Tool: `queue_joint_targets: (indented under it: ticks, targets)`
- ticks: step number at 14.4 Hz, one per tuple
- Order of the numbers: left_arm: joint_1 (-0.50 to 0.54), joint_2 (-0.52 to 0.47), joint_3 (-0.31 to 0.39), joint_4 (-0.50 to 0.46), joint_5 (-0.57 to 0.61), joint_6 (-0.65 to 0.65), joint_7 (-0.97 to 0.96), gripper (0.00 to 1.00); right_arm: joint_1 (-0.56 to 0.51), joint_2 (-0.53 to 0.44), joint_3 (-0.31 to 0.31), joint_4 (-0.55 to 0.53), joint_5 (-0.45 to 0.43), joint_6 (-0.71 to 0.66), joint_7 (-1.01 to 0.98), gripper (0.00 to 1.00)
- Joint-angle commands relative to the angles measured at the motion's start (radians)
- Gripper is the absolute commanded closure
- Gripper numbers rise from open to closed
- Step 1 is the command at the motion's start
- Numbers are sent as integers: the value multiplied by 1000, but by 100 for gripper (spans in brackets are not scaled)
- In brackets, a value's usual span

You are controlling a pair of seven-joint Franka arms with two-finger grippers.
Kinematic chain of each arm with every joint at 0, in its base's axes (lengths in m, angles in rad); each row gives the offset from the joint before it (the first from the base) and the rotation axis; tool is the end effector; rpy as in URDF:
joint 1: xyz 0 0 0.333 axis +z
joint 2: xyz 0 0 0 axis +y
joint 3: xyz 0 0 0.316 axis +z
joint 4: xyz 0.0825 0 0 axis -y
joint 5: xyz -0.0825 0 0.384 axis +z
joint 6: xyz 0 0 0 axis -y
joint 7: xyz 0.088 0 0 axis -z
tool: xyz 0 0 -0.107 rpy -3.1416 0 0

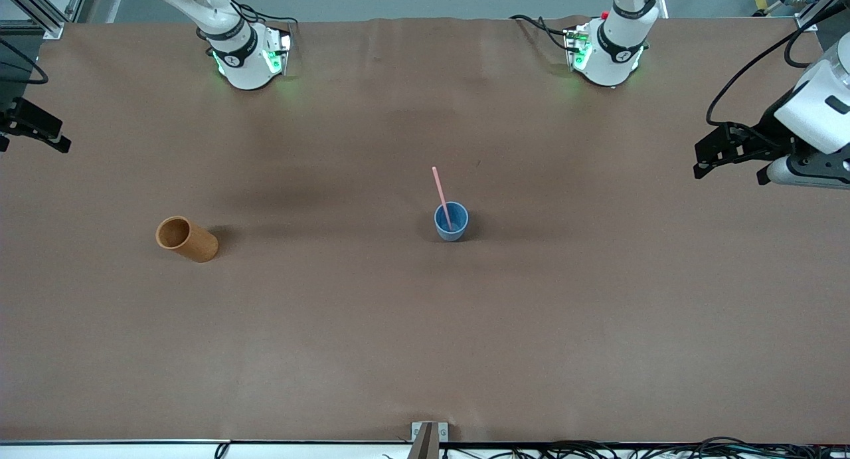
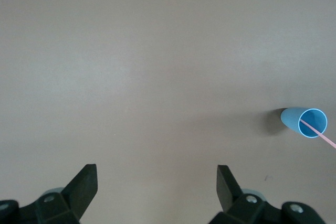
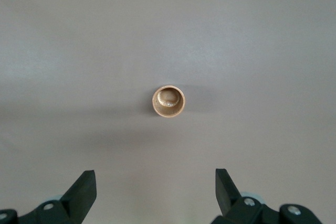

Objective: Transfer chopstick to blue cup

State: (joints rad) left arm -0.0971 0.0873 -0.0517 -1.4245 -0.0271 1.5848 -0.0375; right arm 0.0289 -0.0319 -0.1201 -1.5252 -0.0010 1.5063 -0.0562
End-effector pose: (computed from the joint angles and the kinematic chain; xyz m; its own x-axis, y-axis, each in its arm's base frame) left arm 0.5771 -0.0879 0.6454 0.9914 -0.1098 0.0718 -0.1125 -0.9931 0.0343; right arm 0.5359 -0.0503 0.6575 0.9993 -0.0350 0.0129 -0.0350 -0.9994 -0.0021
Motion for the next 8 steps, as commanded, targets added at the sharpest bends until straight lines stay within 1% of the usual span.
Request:
queue_joint_targets:
  ticks: [1,5,8]
  targets:
    - [7,-8,-2,9,-13,-19,13,0,8,-39,2,-55,-7,19,-17,0]
    - [8,-8,-2,9,-16,-19,13,0,8,-36,2,-53,-5,23,-22,0]
    - [7,-8,-2,9,-16,-20,13,0,9,-36,2,-52,-5,23,-76,0]
